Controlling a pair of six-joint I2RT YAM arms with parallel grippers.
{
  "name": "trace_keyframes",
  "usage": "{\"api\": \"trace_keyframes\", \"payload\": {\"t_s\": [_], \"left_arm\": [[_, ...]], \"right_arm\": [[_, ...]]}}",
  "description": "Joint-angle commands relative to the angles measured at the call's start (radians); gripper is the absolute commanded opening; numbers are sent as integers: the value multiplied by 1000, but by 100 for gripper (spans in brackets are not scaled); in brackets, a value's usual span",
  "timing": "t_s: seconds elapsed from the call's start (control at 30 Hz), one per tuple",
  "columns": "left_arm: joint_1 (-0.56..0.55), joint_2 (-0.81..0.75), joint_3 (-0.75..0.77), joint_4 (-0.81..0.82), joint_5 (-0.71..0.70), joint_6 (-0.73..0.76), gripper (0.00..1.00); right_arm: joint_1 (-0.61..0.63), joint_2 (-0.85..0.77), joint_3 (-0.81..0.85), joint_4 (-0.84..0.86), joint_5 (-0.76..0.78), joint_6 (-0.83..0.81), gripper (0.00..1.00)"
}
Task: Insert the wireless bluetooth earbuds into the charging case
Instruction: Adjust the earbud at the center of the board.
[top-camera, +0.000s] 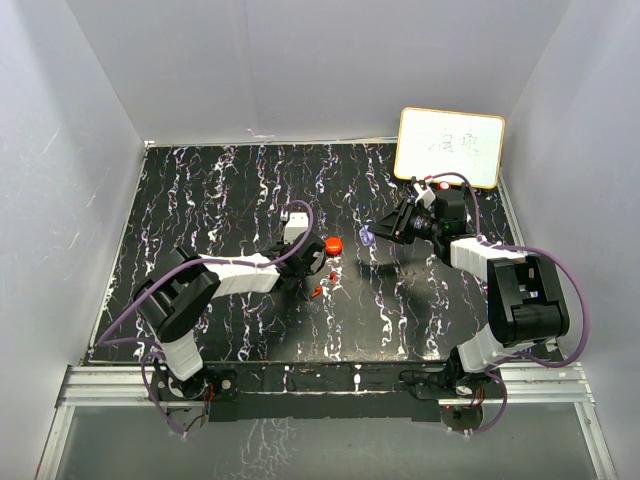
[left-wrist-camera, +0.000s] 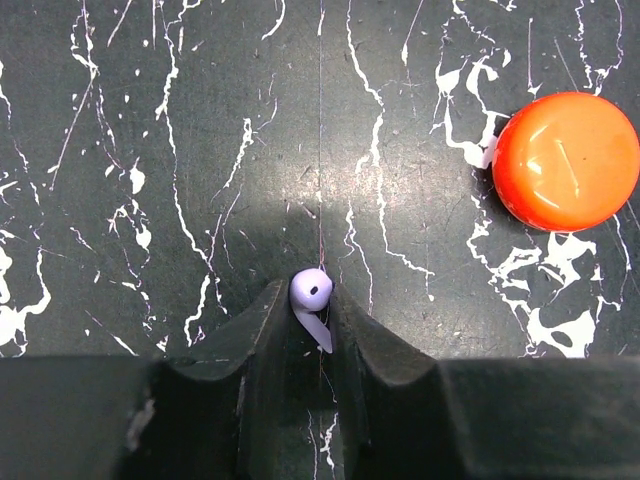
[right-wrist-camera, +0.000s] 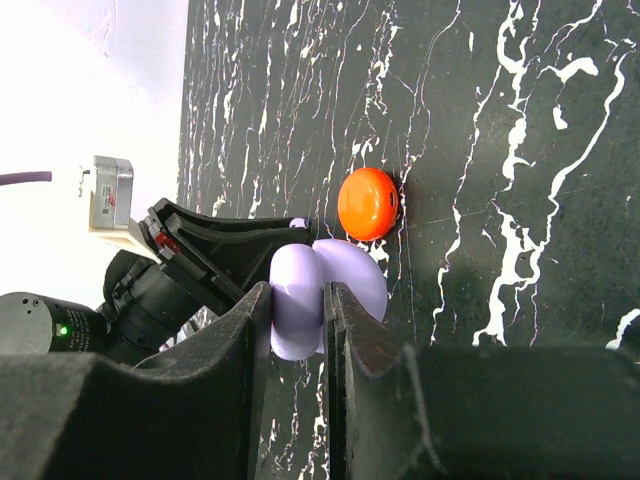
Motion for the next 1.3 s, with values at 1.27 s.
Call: {"api": "trace_keyframes", "payload": {"t_s": [1.27], "left_arm": [[-10,149,313,-583,-316,349,0]], "right_arm": [[-31,-25,2,32,-20,-23,0]]}}
